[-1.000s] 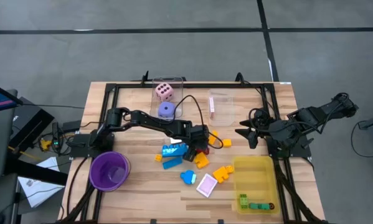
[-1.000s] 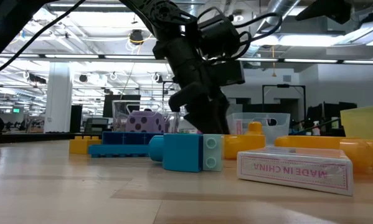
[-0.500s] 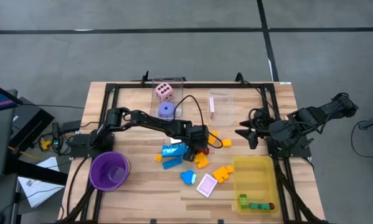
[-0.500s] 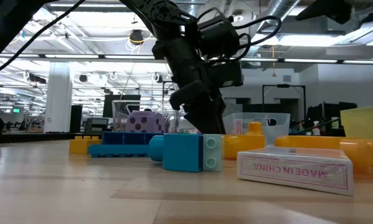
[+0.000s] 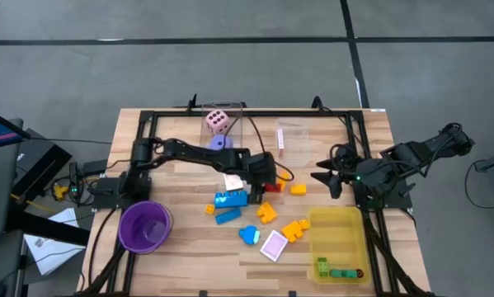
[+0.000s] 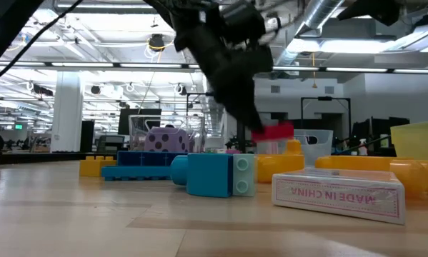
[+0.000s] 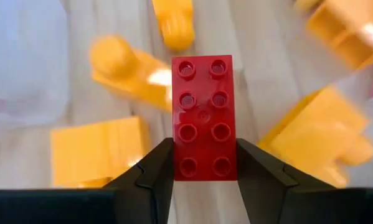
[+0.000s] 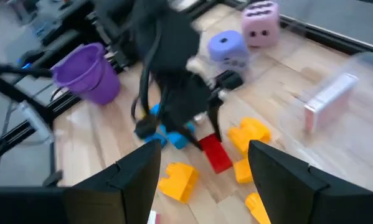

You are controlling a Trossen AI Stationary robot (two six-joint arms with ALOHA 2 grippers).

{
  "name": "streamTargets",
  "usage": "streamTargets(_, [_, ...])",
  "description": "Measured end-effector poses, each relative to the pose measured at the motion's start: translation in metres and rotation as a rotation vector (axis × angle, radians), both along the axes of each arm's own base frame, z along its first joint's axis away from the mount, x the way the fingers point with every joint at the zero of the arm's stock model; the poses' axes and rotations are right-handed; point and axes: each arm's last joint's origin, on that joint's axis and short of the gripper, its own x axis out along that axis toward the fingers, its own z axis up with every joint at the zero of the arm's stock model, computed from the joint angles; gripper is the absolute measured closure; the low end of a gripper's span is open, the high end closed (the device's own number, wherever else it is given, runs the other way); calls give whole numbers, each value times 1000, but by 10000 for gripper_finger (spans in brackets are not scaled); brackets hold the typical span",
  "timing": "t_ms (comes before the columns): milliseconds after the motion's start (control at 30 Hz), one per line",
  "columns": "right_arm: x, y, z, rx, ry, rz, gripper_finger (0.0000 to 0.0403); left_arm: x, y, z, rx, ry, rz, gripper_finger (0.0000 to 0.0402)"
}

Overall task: Pick & Place Toys
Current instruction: Put the red game piece into the bin

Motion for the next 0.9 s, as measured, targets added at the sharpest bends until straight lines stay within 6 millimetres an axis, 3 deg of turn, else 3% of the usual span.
streamTargets(133, [4,3,2,-90,10,102,168,-8,5,35,-64,-90,-7,264])
streamTargets(300, [10,12,0,-328,69,288,168,-22,11,81,-177,-221,-7,263])
streamTargets(467, [23,22,-4,-549,107,423,168,-35,17,113,-321,-302,26,263])
streamTargets(700, [52,32,-5,-823,93,457,168,-43,12,130,-441,-331,1,263])
streamTargets(900, [65,30,-3,-865,62,424,168,-43,4,130,-492,-307,-10,263])
